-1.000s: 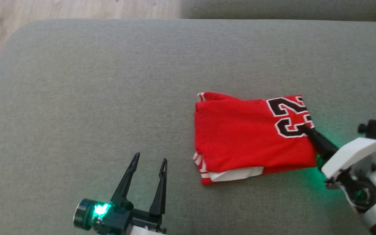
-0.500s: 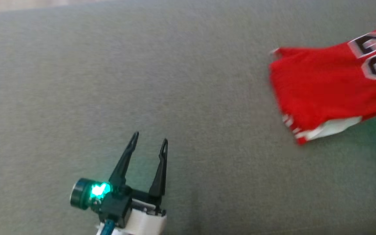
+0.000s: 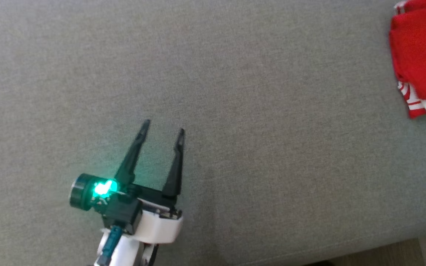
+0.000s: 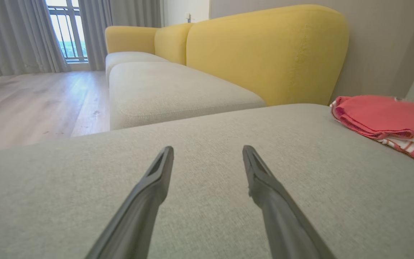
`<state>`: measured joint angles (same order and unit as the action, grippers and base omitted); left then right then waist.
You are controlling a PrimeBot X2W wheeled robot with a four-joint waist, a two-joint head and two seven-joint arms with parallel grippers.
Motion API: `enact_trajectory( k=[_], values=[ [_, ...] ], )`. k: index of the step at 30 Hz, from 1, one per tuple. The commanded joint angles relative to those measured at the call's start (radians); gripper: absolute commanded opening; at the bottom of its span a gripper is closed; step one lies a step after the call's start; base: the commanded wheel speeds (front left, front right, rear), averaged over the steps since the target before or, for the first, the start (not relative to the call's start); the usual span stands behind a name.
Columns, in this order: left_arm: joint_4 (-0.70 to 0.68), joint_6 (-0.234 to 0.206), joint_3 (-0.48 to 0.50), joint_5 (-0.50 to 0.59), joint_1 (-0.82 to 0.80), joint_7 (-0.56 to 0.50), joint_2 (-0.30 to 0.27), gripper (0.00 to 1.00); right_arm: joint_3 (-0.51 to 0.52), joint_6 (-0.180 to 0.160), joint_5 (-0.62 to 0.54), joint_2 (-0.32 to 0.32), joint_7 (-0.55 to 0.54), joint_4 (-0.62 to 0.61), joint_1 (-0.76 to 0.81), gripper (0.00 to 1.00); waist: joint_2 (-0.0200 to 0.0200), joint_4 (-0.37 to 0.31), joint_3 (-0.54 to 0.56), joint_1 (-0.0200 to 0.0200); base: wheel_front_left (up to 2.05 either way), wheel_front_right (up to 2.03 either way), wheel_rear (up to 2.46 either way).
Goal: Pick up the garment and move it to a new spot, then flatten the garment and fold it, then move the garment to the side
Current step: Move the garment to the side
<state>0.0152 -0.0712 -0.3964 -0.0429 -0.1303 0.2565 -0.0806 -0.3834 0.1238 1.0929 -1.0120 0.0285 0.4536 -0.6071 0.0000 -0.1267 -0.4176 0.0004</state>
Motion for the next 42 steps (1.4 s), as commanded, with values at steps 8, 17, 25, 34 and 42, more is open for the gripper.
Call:
enact_trajectory(
  k=[8,17,25,34,42],
  values=[
    [-0.019,-0.041,0.065,-0.070,0.024,0.005,0.018,1.00,-0.076,0.007,-0.167,0.166,0.083,-0.098,0.095,1.00,0.0000,0.054,0.158,-0.0004,0.00,0.00,0.00],
    [-0.006,-0.066,0.076,-0.120,0.097,0.005,0.027,1.00,-0.144,0.007,-0.277,0.399,0.196,-0.119,0.257,1.00,0.0000,0.158,0.323,-0.0004,0.00,0.00,0.00],
    [-0.008,-0.087,0.098,-0.133,0.181,0.005,0.029,1.00,0.013,0.007,-0.477,0.580,0.232,-0.138,0.417,1.00,0.0000,0.209,0.430,-0.0004,0.00,0.00,0.00],
    [-0.035,-0.088,0.137,-0.118,0.277,0.005,0.030,1.00,0.247,0.007,-0.784,0.812,0.233,-0.349,0.678,1.00,0.0000,0.223,0.506,-0.0004,0.00,0.00,0.00],
    [-0.039,-0.071,0.147,-0.111,0.344,0.005,0.030,1.00,0.305,0.007,-0.845,0.891,0.233,-0.394,0.791,1.00,0.0000,0.215,0.529,-0.0004,0.00,0.00,0.00]
  ],
)
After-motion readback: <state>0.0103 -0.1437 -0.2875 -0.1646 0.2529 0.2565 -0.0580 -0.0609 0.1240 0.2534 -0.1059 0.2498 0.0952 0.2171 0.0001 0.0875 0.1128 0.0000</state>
